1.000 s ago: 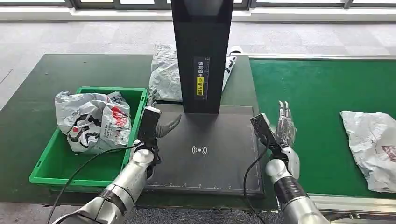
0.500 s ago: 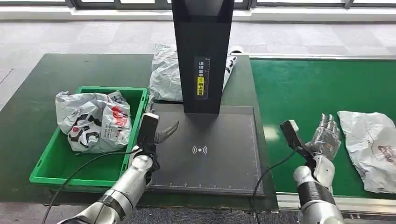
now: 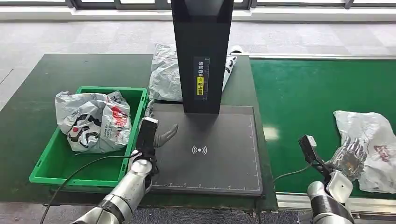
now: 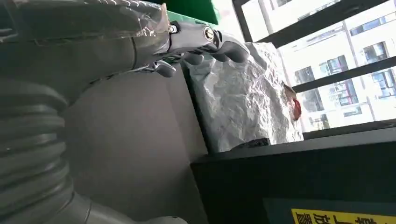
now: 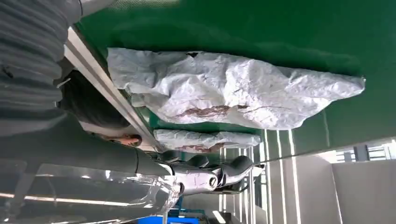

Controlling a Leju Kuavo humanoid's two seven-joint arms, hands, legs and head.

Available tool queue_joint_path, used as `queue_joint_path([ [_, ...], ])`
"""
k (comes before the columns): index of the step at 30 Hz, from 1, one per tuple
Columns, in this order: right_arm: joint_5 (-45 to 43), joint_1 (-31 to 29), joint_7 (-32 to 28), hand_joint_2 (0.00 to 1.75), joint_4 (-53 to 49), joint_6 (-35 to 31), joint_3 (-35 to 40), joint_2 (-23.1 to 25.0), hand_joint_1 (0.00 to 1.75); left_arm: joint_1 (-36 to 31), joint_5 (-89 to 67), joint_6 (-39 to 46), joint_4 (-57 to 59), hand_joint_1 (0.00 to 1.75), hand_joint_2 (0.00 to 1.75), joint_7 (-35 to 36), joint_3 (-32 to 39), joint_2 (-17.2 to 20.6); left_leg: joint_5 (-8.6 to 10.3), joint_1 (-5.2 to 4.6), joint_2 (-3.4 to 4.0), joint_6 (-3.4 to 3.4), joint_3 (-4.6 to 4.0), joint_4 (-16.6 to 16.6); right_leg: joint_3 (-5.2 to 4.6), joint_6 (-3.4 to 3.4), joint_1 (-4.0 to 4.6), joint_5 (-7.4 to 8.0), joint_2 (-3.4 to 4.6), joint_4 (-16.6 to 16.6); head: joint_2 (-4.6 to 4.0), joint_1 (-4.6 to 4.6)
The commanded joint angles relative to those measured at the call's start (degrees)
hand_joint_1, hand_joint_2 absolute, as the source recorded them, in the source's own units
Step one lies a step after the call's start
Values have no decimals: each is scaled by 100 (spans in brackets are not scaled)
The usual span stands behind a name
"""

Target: Moved the parcel from conveyor to table for the left to box.

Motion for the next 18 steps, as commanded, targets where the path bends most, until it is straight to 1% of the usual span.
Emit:
queue_joint_path([
  [1, 165, -193, 235, 175, 509, 11, -341, -158, 0, 28, 25, 48, -37, 0, 175, 68, 41, 132, 2, 1, 10, 3, 5, -3, 4, -5, 3, 5, 4, -4, 0, 0],
  [10, 228, -214, 331, 175, 637, 11, -282, -163, 0, 66, 62, 82, -68, 0, 175, 41, 91, 179, 3, 1, 17, 2, 12, -10, 9, -8, 4, 7, 6, -10, 0, 0],
  [14, 316, -365, 441, 175, 844, 11, -183, -190, 0, 85, 97, 68, -119, 0, 175, 15, 138, 221, 0, 1, 27, 2, 12, -7, 5, -8, 4, 8, 17, -8, 0, 0],
  [15, 236, -352, 388, 175, 899, 11, -169, -223, 0, 88, 110, 57, -124, 0, 175, 14, 148, 225, 2, 0, 31, 3, 15, -11, 6, -9, 3, 9, 19, -9, 0, 0],
  [16, 342, -485, 545, 175, 1120, 11, -79, -240, 0, 78, 123, 36, -118, 0, 175, 14, 157, 235, 2, -2, 24, 2, 10, -7, 3, -7, 0, 7, 15, -4, -2, 0],
  [18, 314, -612, 596, 175, 1221, 11, -56, -253, 0, 11, 137, 11, -65, 0, 175, 23, 182, 230, 2, -1, 19, 2, 5, -3, 0, -5, 1, 6, 11, -2, 0, 0],
])
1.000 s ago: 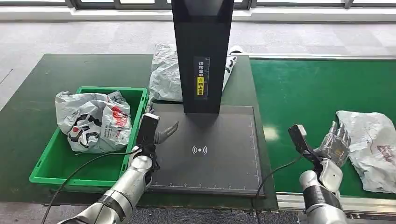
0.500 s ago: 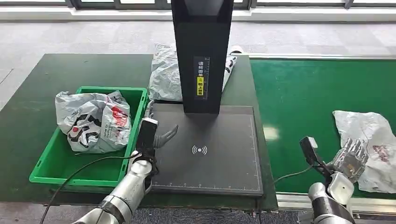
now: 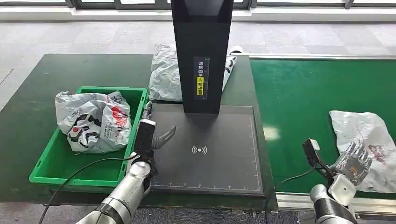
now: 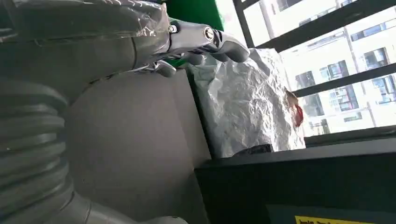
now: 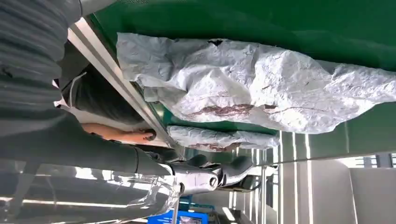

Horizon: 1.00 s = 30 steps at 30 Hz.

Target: Moved the parcel from conveyor to table for the left to box.

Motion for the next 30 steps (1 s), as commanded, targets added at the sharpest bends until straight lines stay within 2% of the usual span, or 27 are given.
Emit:
queue_joint_path([
  [1, 21, -611, 217, 175, 1023, 11, -3, -138, 0, -165, 87, -40, 168, 0, 175, 8, 177, 168, 3, 0, 29, 3, 9, -7, 1, -8, 2, 11, 20, -6, 2, 0],
  [7, 126, -835, 656, 175, 1551, 60, 113, -259, 0, -344, 64, -62, 264, 0, 175, 71, 197, 123, 7, 2, 22, 4, 4, -5, -2, -9, 4, 12, 11, -7, 0, 0],
  [21, 21, -906, 843, 175, 1697, 435, 54, -441, 0, -627, 63, -25, 672, 0, 175, 45, 240, 2, 7, 0, 10, 6, 0, 1, -2, -5, 2, 9, 1, -2, 0, 0],
  [23, 125, -922, 1016, 175, 1735, 600, 128, -453, 0, -648, 71, -3, 695, 0, 175, 35, 260, -5, 6, -1, 7, 5, -1, 0, -2, -4, 1, 7, -1, -1, 2, 0],
  [27, 384, -939, 1555, 175, 1773, 1523, 305, -480, 0, -713, 99, -45, 760, 0, 175, 6, 314, 4, 4, 0, 13, 4, 1, 0, -2, -4, 0, 7, 5, 0, 2, 0],
  [29, 382, -937, 1619, 175, 1843, 1765, 316, -523, 0, -727, 113, -89, 765, 0, 175, 14, 324, 24, 4, 1, 6, 3, -2, 1, -2, -2, 1, 6, 1, 0, 0, 0],
  [30, 388, -923, 1622, 175, 1837, 1793, 330, -525, 108, -724, 119, -86, 762, 0, 175, 13, 333, 31, 4, 5, 11, 4, 2, 1, 3, -5, 7, 9, 4, -5, 0, 0],
])
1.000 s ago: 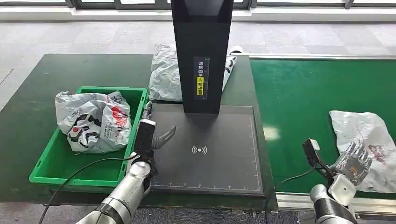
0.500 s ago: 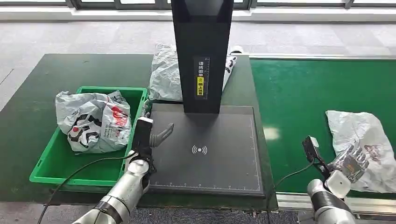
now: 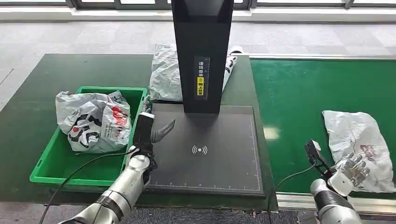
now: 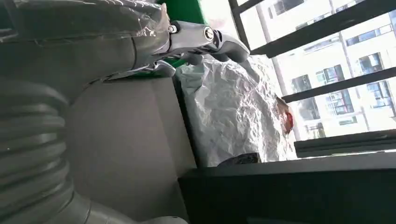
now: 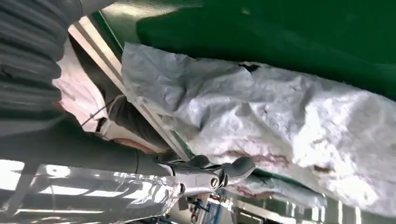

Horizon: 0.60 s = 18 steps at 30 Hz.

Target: Moved the parcel from conveyor to table for the left to box.

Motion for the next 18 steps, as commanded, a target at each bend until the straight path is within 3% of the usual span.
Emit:
queue_joint_path([
  [1, 179, -205, 268, 175, 513, 968, 309, -194, 175, -309, 86, -71, 476, 0, 175, -22, 309, 69, 5, 3, 10, 4, 7, -6, 6, -8, 7, 9, 1, -9, 0, 0],
  [13, 132, -172, 219, 175, 376, 727, 356, -4, 175, 37, 96, -43, 115, 0, 175, -77, 360, 155, 10, 5, 28, 5, 28, -25, 18, -10, 2, 18, 16, -23, 2, 0],
  [16, -137, -187, -354, 175, 196, -148, 269, 75, 175, -88, 3, -39, 146, 0, 175, 77, 315, 74, 6, 5, 22, 4, 19, -14, 11, -6, 7, 13, 12, -11, 2, 0],
  [18, -208, -265, -526, 175, 166, -341, 284, 142, 175, -145, -12, -23, 181, 0, 175, 103, 321, 58, 6, 4, 23, 6, 10, -8, -1, -5, 6, 13, 14, -5, 2, 0],
])
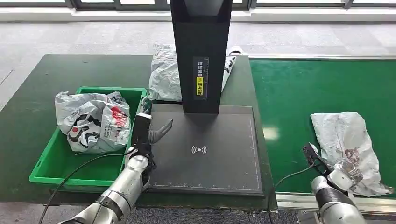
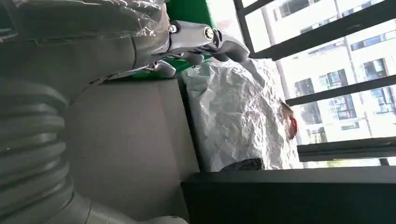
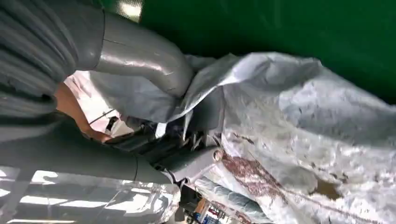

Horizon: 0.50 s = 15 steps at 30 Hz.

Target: Moved the parcel from conveyor to table for the left to box.

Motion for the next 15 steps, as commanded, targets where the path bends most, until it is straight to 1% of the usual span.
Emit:
queue_joint_path([
  [1, -217, -165, -699, 175, 24, -995, 115, 223, 175, -193, -108, -12, 126, 0, 175, 184, 159, 47, 1, 2, 20, 0, -4, -1, -9, -7, 3, 7, 14, 1, 0, 0],
  [3, -217, -165, -699, 175, 24, -995, 115, 223, 175, -193, -108, -12, 126, 0, 175, 184, 159, 47, 3, 0, 28, 1, 0, -6, -10, -9, 2, 10, 19, -1, 2, 0],
  [4, -217, -165, -699, 175, 24, -995, 115, 223, 175, -193, -108, -12, 126, 0, 175, 184, 159, 47, 3, 2, 17, 0, -3, -3, -9, -5, 3, 6, 12, 0, 2, 0],
  [6, -216, -151, -692, 175, 26, -1006, 118, 222, 175, -182, -107, -24, 134, 0, 175, 182, 161, 59, 8, 2, 20, 2, -1, -9, -5, -8, 5, 11, 11, -7, 0, 0],
  [8, -512, -141, -1298, 175, -107, -1439, 61, 324, 175, -192, -126, -15, 150, 0, 175, 171, 175, 55, 6, 1, 23, 1, 0, -8, -5, -8, 3, 10, 14, -5, 0, 0],
  [9, -763, -55, -1809, 175, -587, -1514, 80, 571, 175, -209, -165, 22, 177, 0, 175, 166, 191, 45, 7, 0, 32, 1, 5, -13, -3, -11, 2, 13, 21, -9, 0, 0],
  [10, -1052, 33, -2406, 175, -1095, -1514, 134, 829, 175, -230, -180, 48, 197, 0, 175, 155, 217, 37, 3, 1, 24, -2, -5, -3, -10, -7, 0, 7, 18, 2, 2, 0],
  [11, -1127, 65, -2645, 175, -1298, -1514, 221, 978, 175, -241, -189, 58, 202, 0, 175, 145, 222, 34, 4, 2, 43, -2, -1, -8, -13, -12, 1, 13, 34, -1, 2, 0],
  [12, -1442, 64, -3106, 175, -1506, -1454, 479, 1324, 175, -257, -211, 77, 194, 0, 175, 116, 231, 46, 5, 4, 44, -2, -1, -8, -12, -13, 4, 15, 34, -3, 0, 0],
  [13, -2012, 233, -3509, 175, -1975, -977, 1038, 1525, 175, -242, -235, 95, 141, 0, 175, 82, 248, 78, 5, 3, 60, -4, 0, -12, -18, -17, 3, 19, 48, -2, 2, 0],
  [14, -2258, 508, -3312, 175, -2618, -736, 1708, 1649, 175, -211, -259, 98, 69, 0, 175, 83, 255, 115, -1, 6, 60, -7, -5, -2, -23, -13, 5, 14, 54, 5, 0, 0],
  [15, -2496, 791, -3271, 175, -3253, -417, 2544, 1697, 175, -170, -316, 152, -25, 0, 175, 76, 258, 150, 1, 7, 69, -8, 1, -8, -23, -19, 8, 17, 60, 2, 2, 0],
])
